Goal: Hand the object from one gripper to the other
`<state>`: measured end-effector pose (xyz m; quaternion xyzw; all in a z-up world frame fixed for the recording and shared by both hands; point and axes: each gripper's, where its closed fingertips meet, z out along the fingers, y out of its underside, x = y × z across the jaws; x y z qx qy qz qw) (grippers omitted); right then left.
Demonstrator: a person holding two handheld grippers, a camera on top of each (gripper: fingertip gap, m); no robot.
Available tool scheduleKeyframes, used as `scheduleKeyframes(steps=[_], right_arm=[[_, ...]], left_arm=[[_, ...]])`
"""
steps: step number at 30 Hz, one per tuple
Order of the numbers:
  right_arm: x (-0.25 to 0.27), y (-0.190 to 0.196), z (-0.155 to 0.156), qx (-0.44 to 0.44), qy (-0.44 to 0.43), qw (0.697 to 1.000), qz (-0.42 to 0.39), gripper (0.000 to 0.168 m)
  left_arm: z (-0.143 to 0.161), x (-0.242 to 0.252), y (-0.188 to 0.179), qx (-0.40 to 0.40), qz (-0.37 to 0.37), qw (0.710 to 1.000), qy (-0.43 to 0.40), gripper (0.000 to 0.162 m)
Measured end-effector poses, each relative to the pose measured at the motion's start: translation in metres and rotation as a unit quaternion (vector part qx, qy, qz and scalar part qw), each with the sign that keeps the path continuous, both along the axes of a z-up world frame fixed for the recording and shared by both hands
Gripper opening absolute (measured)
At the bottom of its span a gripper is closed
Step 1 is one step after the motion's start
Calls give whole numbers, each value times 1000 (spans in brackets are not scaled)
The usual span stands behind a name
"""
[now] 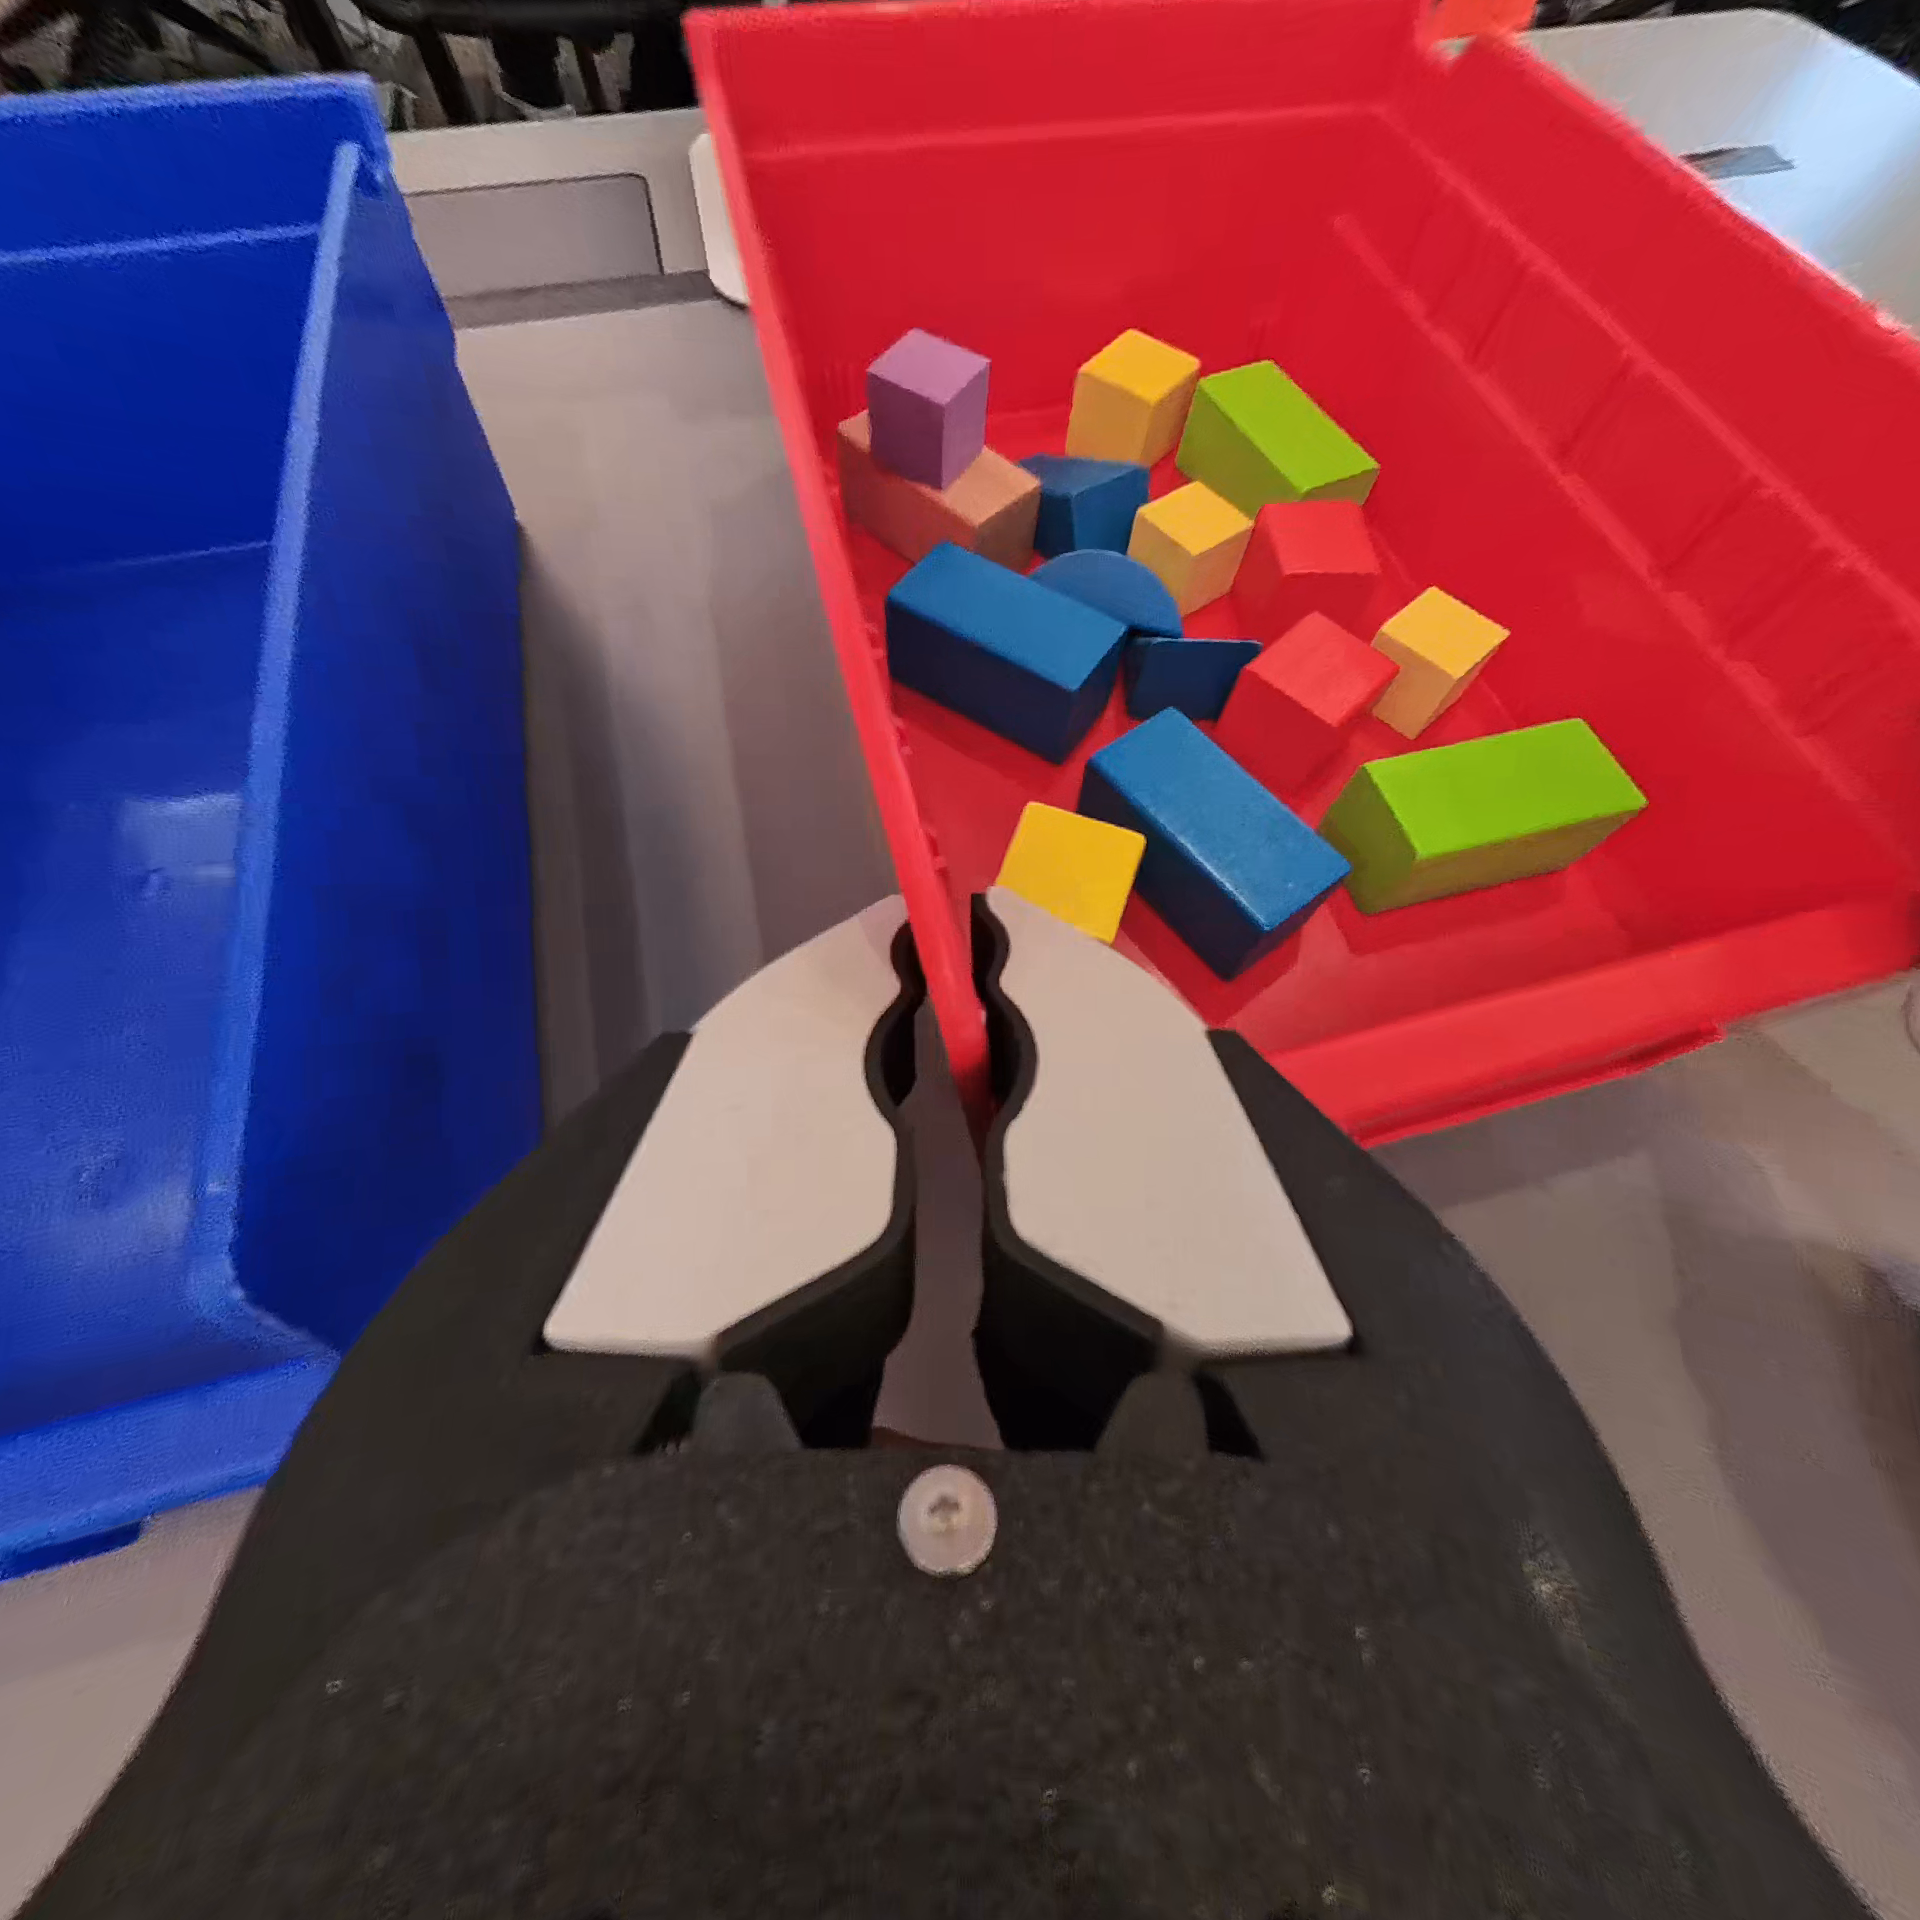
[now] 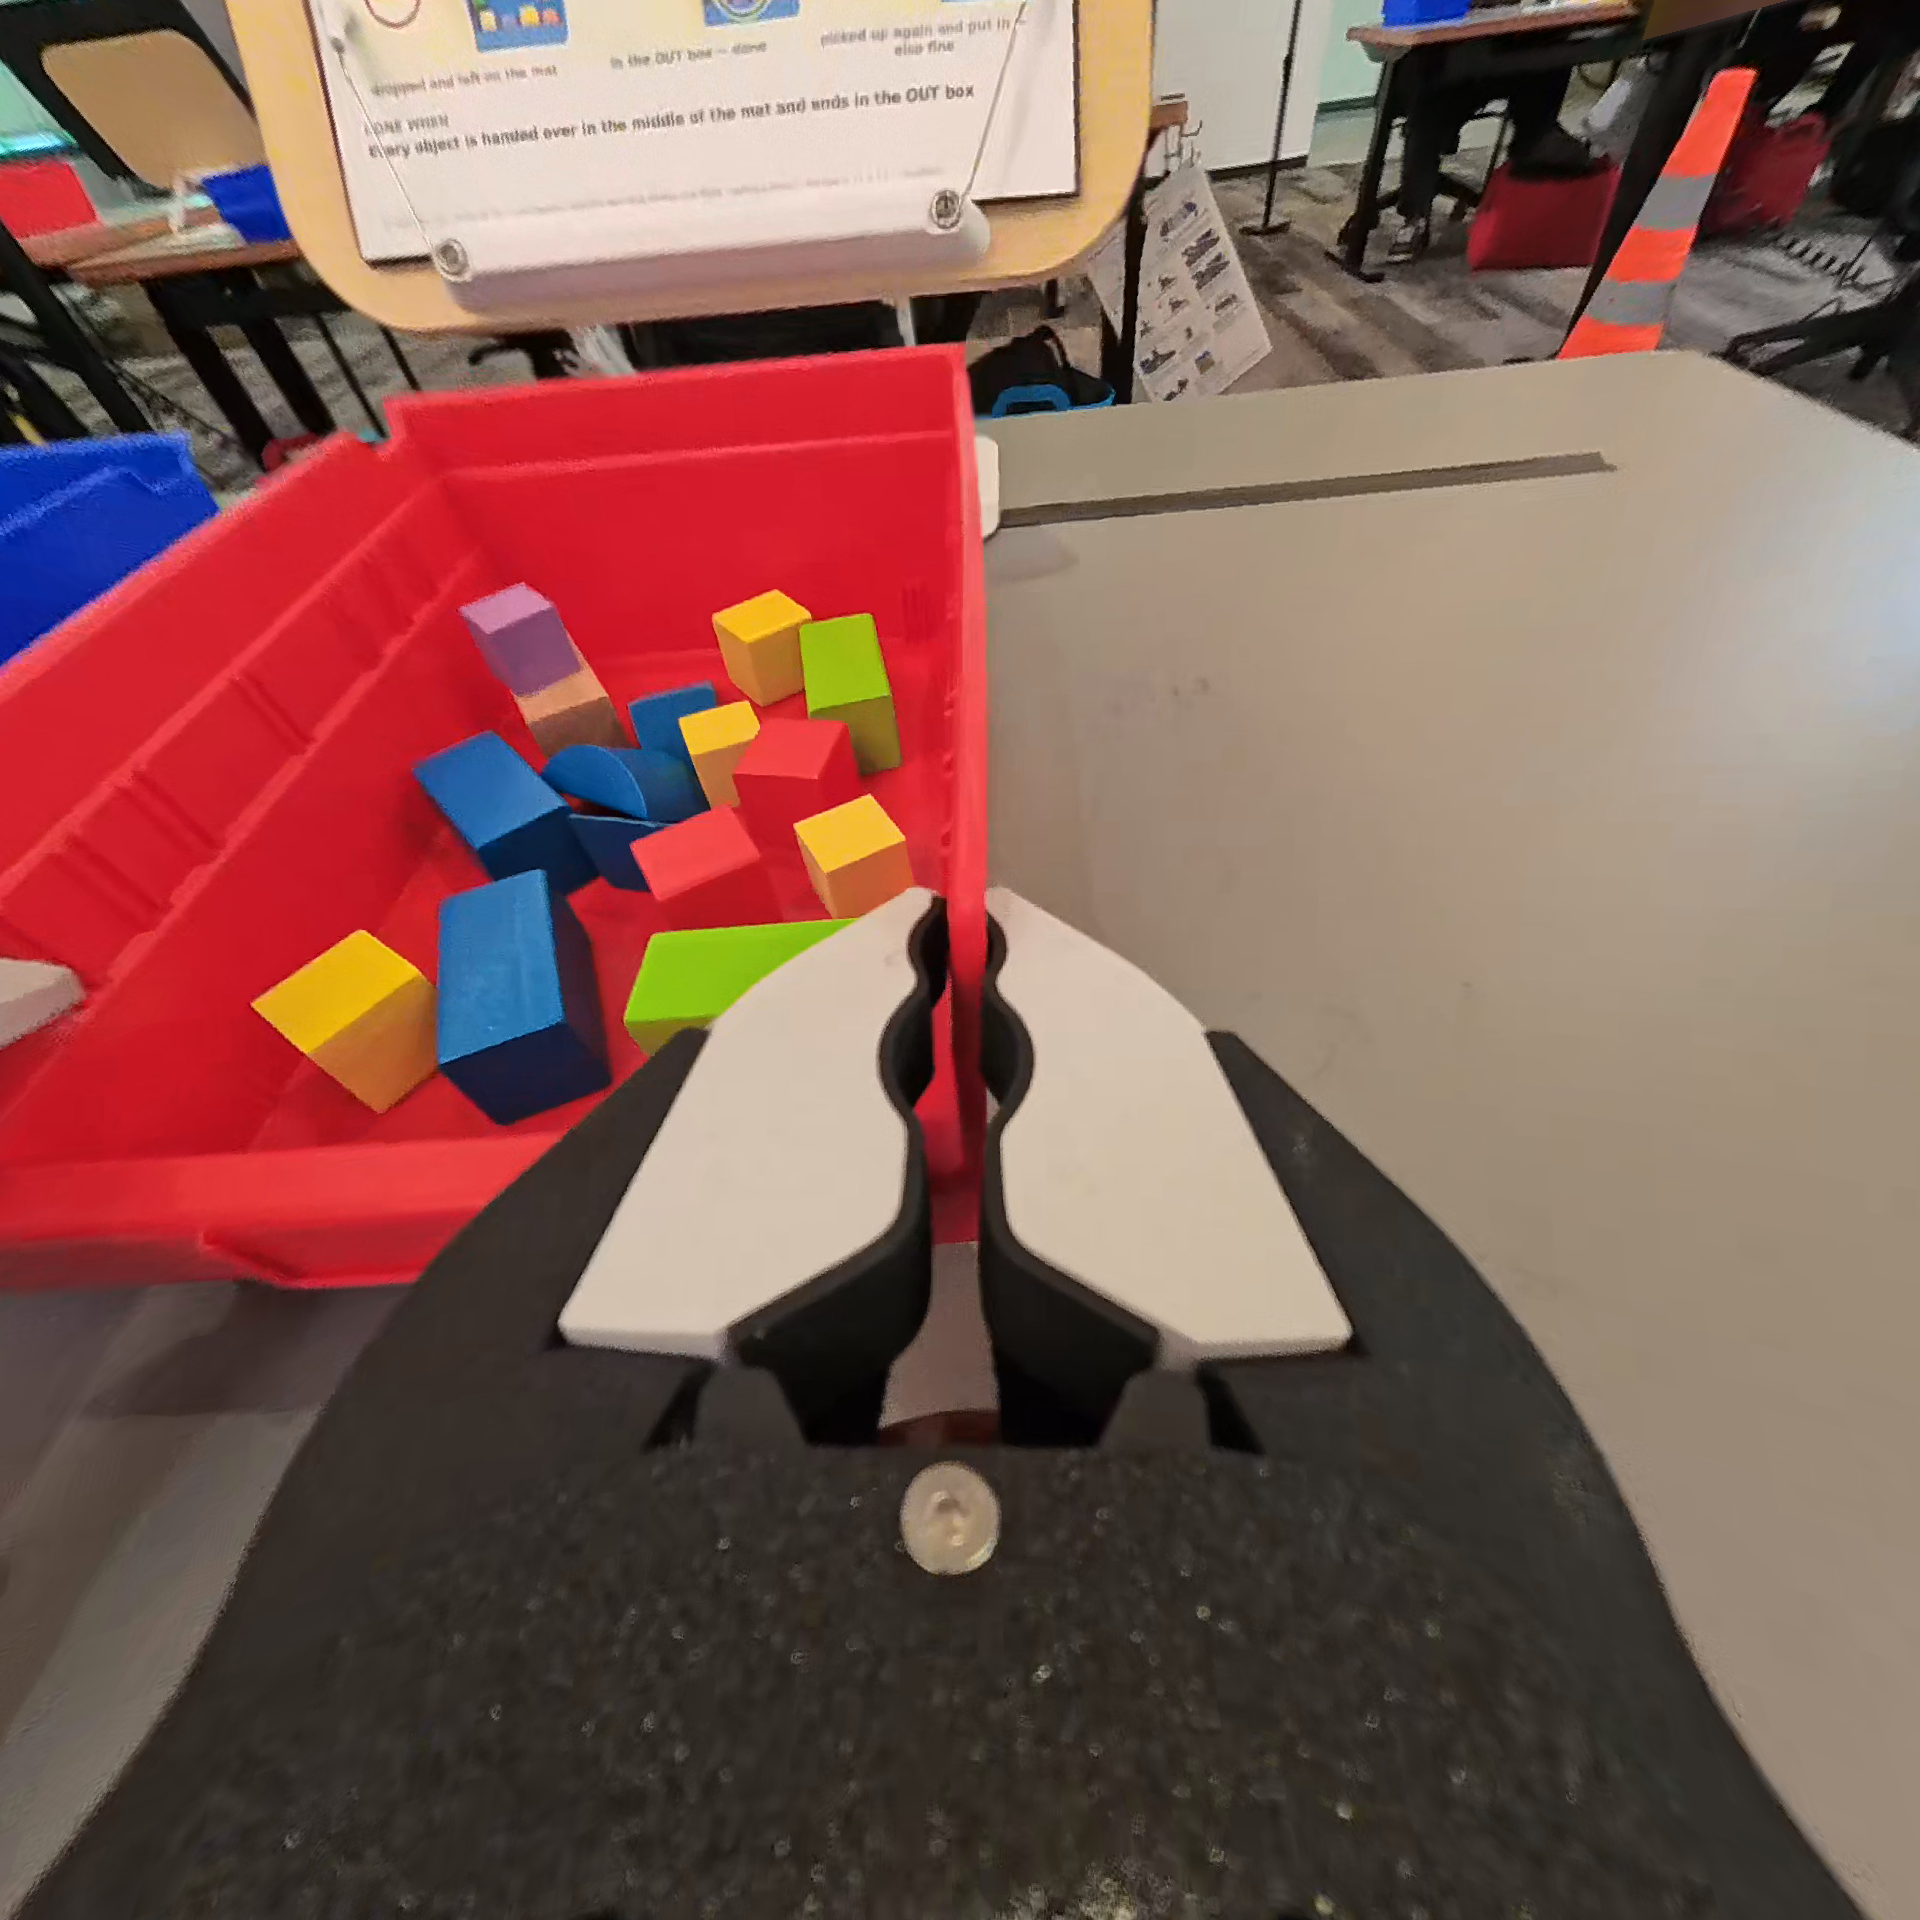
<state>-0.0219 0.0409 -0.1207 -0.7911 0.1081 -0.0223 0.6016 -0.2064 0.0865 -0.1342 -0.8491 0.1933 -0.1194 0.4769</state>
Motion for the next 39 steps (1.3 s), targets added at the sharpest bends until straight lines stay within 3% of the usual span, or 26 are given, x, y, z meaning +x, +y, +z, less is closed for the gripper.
scheduleKeyframes(steps=[3,6,10,13,16,18,21,24,27,29,31,34,36,39], right_arm=[[4,-5,8,-3,23,999,27,9],[5,-20,47,56,14,997,51,37],[-35,-26,80,77,-44,990,114,44],[-106,-26,84,84,-82,974,193,48],[-193,-26,68,75,-77,955,278,60],[-240,-23,53,65,-79,948,301,64],[-281,-10,33,40,-80,957,276,64],[-300,8,25,27,-71,966,247,66],[-295,34,13,-2,-68,981,182,52],[-287,50,2,-28,-59,987,148,30],[-295,57,-5,-46,-15,984,173,12],[-291,60,-3,-64,-35,983,167,5],[-290,58,15,-38,-51,984,166,4],[-287,50,72,36,-72,983,167,4]], left_arm=[[14,-2,-18,1,-51,998,-48,15],[55,-31,-48,3,-98,988,-121,38],[89,-121,-65,36,-91,989,-114,55],[84,-218,-40,71,3,997,-41,63],[74,-296,-14,83,88,993,-11,64],[59,-313,0,57,91,994,-30,66],[31,-307,19,-7,69,995,-69,72],[12,-289,36,-29,41,996,-72,63],[-2,-284,44,-39,43,997,-54,7],[-2,-291,44,-27,69,997,-37,4],[1,-295,38,-9,87,996,-13,3],[14,-297,23,35,104,994,5,4],[33,-298,11,65,119,991,11,4],[88,-294,-7,131,135,982,0,4]])
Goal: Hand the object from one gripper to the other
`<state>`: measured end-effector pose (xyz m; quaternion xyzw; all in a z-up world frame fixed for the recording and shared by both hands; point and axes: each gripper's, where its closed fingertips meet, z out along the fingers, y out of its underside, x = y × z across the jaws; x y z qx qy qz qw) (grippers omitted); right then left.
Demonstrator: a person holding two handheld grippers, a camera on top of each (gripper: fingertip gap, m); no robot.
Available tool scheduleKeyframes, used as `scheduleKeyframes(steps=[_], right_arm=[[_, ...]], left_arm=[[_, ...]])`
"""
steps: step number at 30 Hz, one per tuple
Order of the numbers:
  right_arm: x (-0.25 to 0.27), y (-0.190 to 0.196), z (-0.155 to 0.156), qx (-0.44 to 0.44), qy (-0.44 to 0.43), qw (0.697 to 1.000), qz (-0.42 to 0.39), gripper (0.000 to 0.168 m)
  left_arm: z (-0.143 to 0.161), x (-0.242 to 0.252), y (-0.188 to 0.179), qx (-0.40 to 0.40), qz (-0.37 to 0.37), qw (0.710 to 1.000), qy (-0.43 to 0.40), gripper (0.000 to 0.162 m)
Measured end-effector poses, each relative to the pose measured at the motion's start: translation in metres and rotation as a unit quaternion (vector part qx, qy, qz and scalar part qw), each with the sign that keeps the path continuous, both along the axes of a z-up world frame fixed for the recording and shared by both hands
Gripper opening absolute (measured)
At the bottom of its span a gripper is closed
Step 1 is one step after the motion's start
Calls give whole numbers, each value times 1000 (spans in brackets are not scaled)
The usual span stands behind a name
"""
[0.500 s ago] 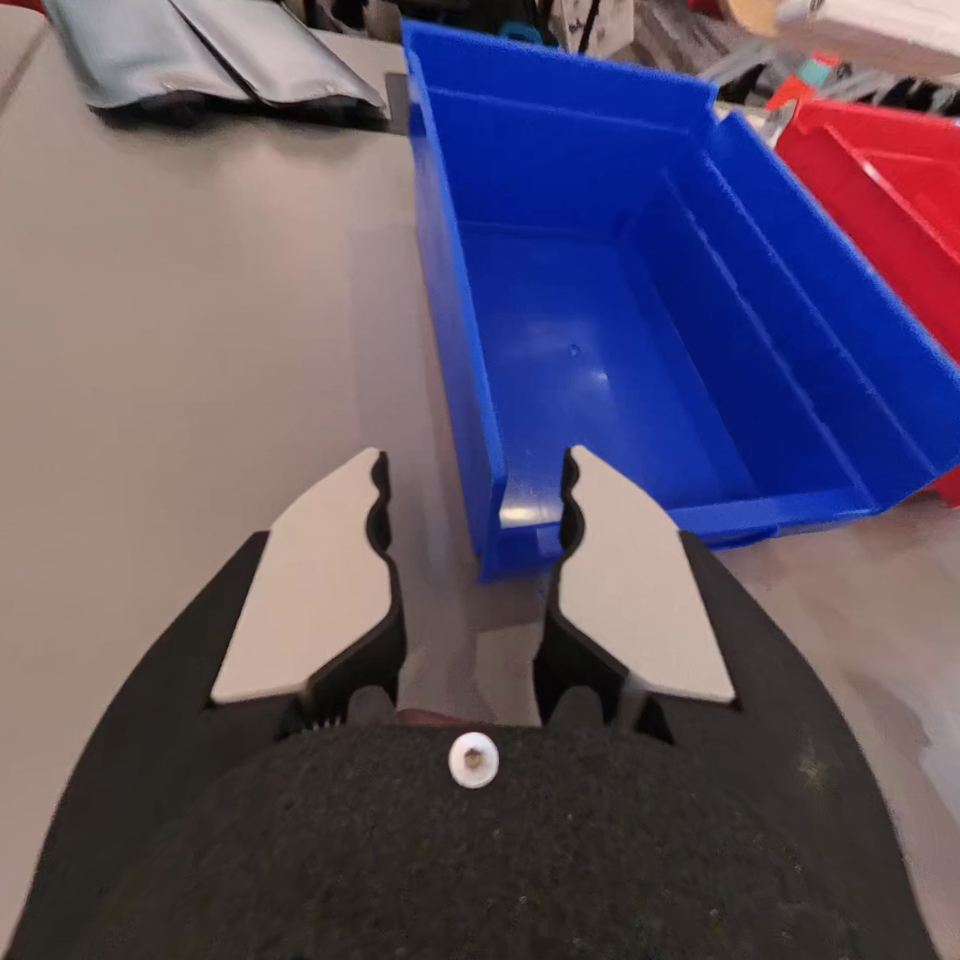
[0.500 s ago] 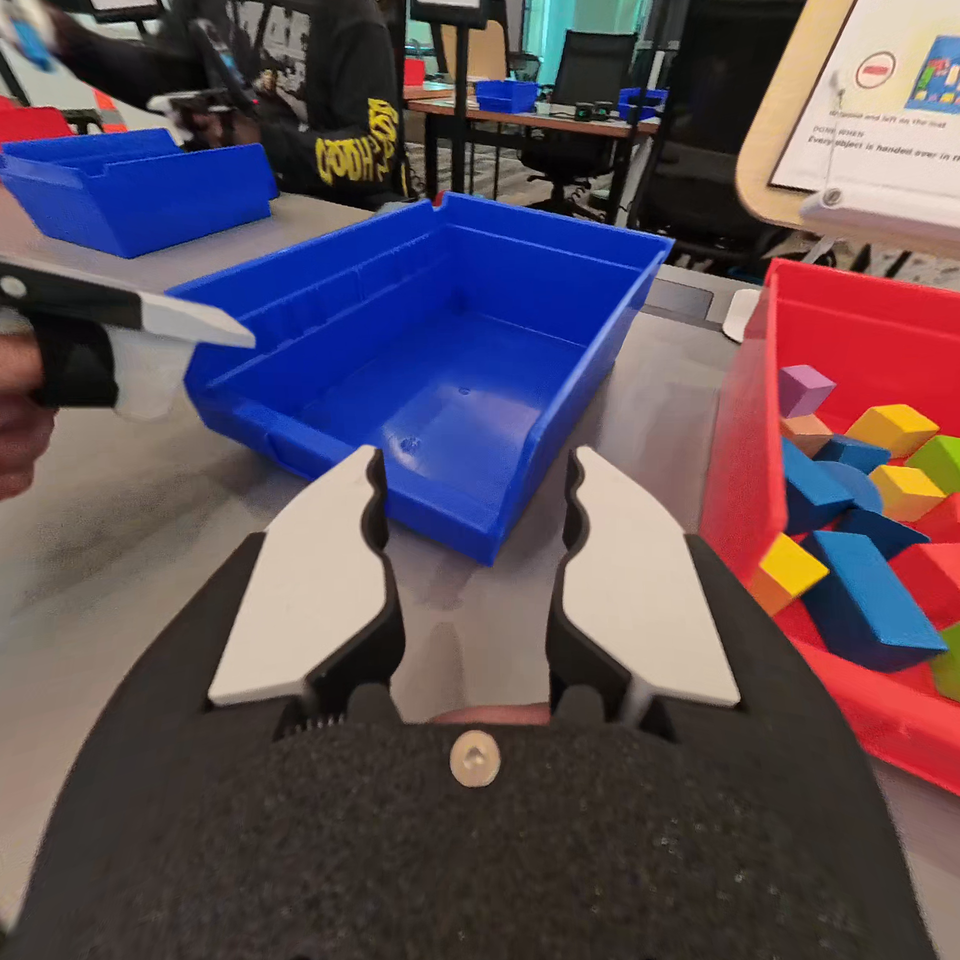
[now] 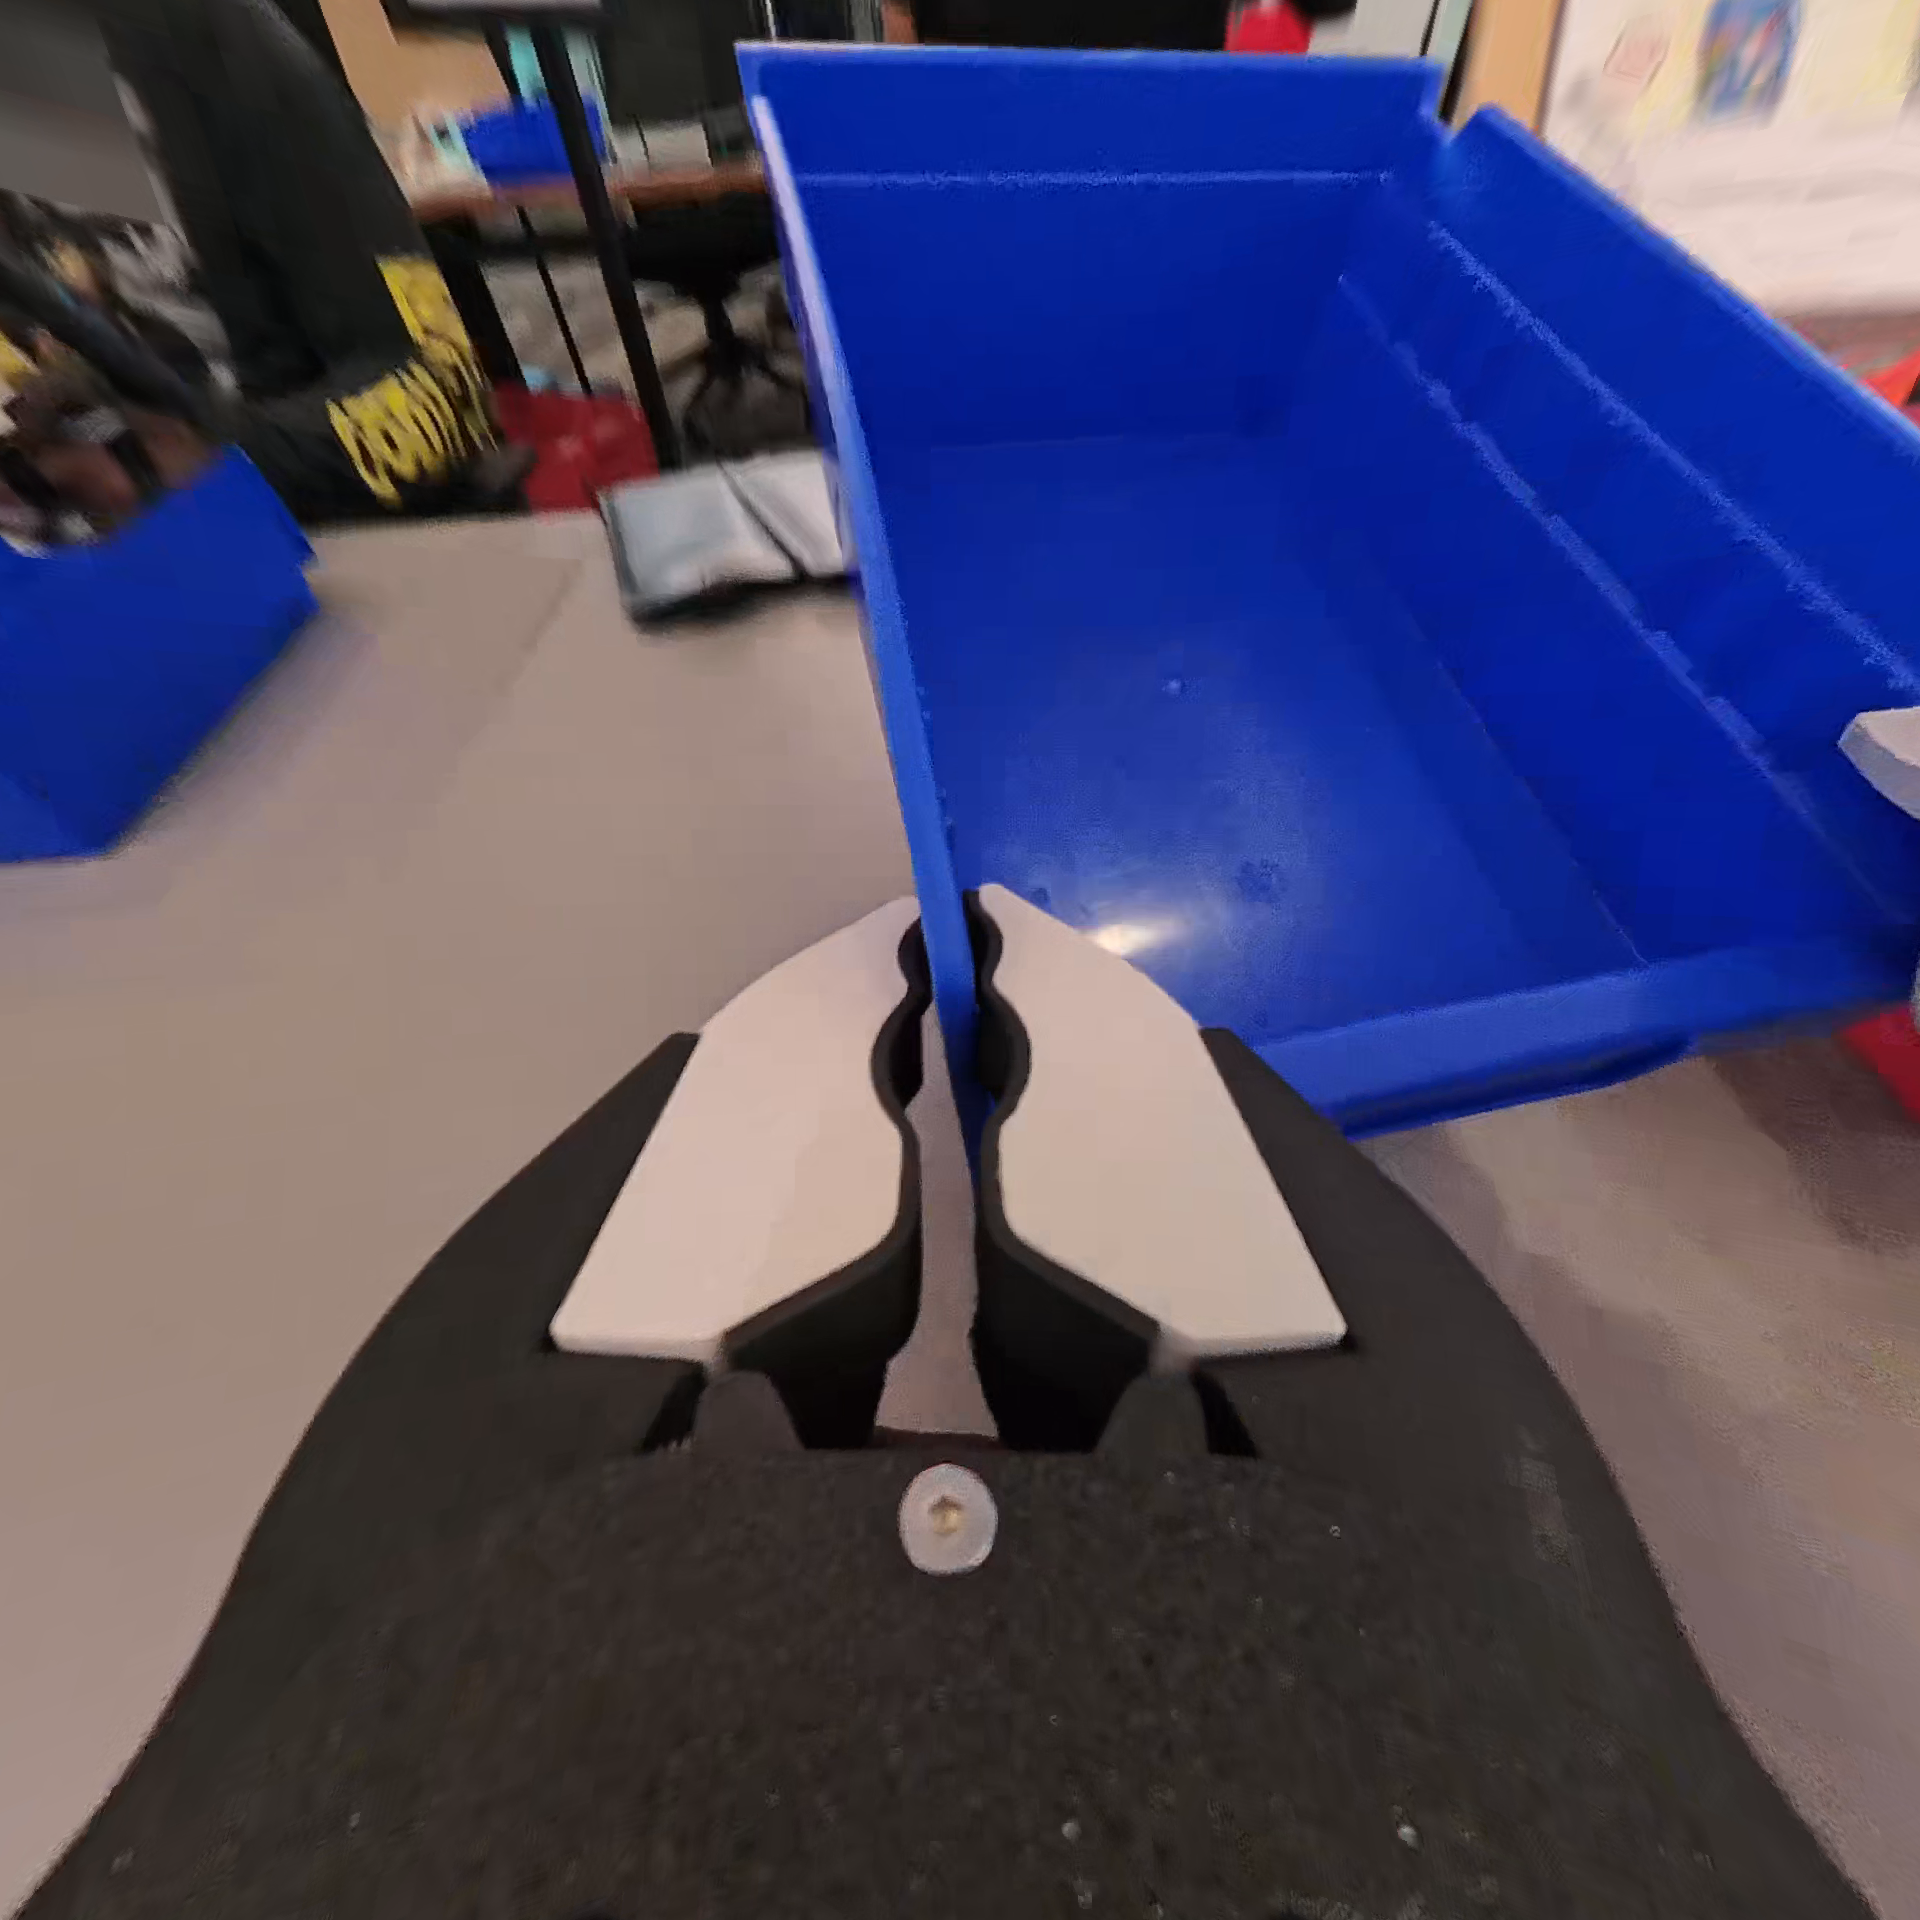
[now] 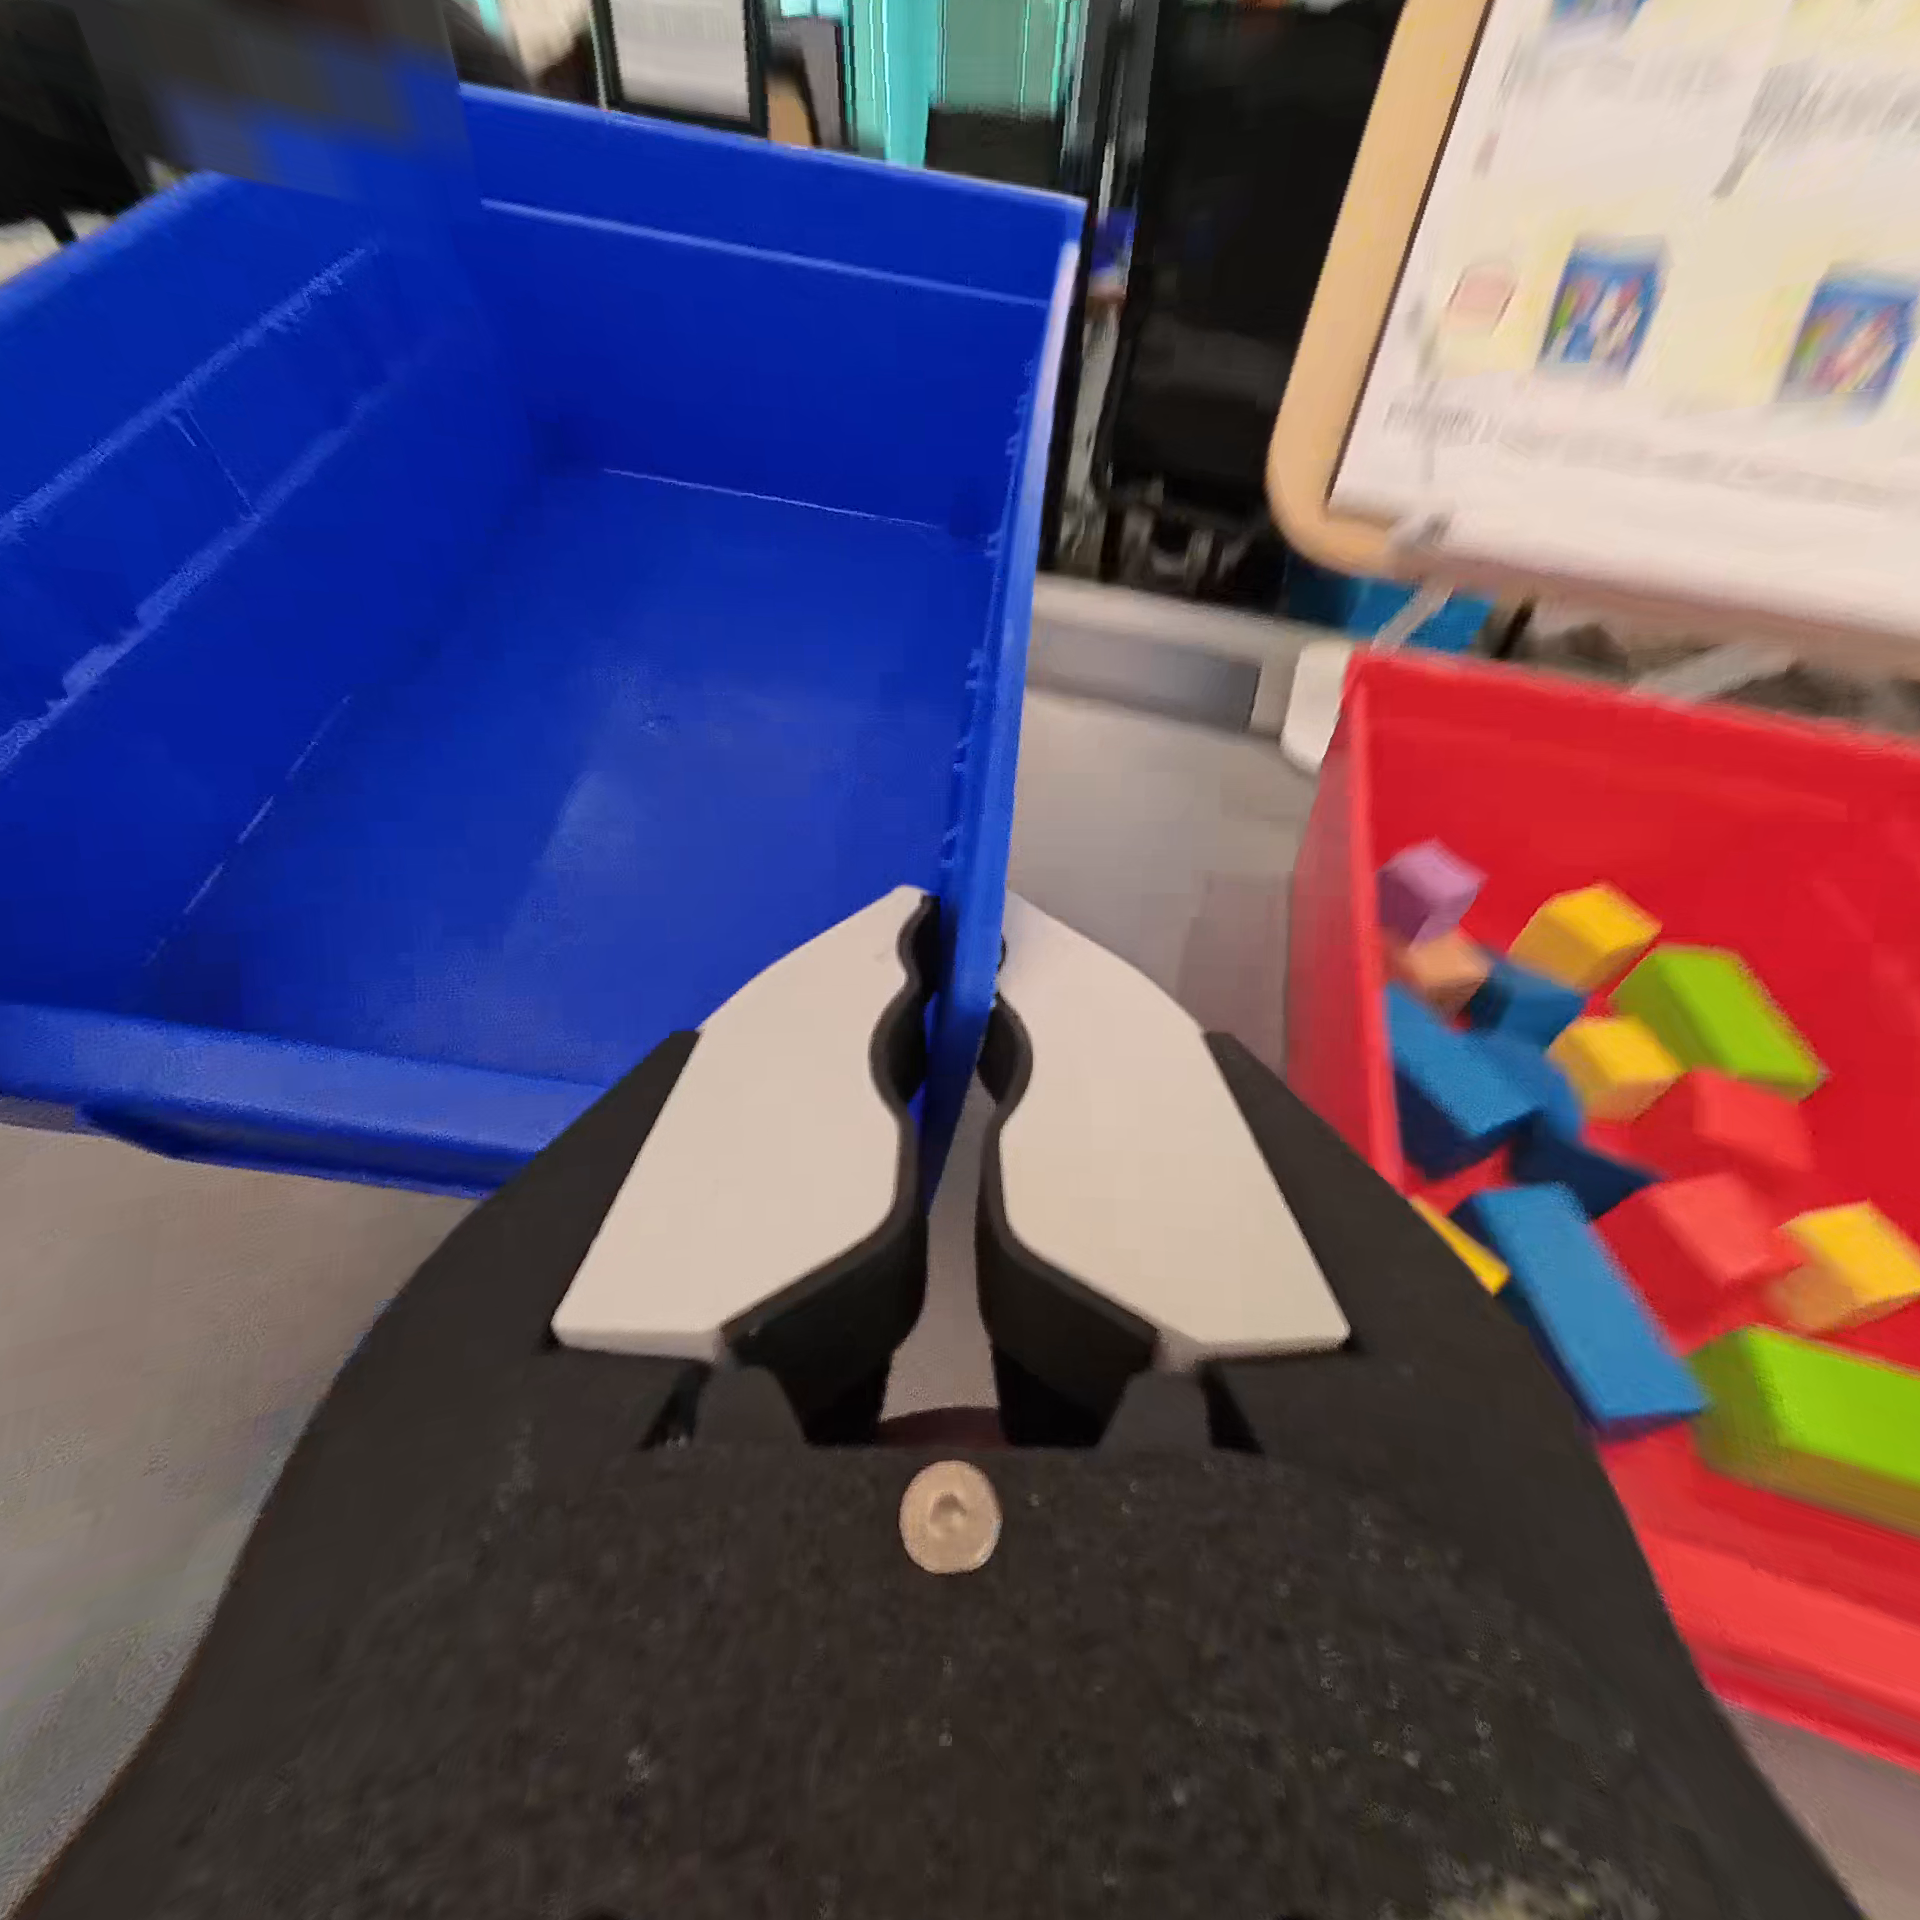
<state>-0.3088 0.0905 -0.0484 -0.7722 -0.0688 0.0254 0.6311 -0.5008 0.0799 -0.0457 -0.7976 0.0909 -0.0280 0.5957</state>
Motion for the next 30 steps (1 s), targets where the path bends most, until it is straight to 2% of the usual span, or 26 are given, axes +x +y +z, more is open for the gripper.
scheduleKeyframes(steps=[3,7,11,14,17,23,26,30], right_arm=[[23,-17,70,65,3,998,4,4],[97,-43,147,114,-9,993,-16,5],[210,-72,183,125,-37,990,-63,6],[310,-95,187,112,-48,984,-131,5],[398,-115,160,71,-41,984,-157,5],[531,-127,37,-62,-64,981,-172,4],[575,-137,-23,-110,7,980,-164,4],[608,-139,-64,-113,67,976,-175,5]], left_arm=[[66,24,-14,55,-19,998,-12,6],[132,100,-18,90,-79,993,-9,6],[164,218,-22,104,-157,982,-4,6],[160,322,-29,95,-215,972,5,7],[129,414,-41,65,-258,964,6,8],[3,542,-69,-37,-268,963,8,10],[-43,588,-72,-80,-279,956,37,9],[-75,621,-71,-106,-278,953,58,9]])
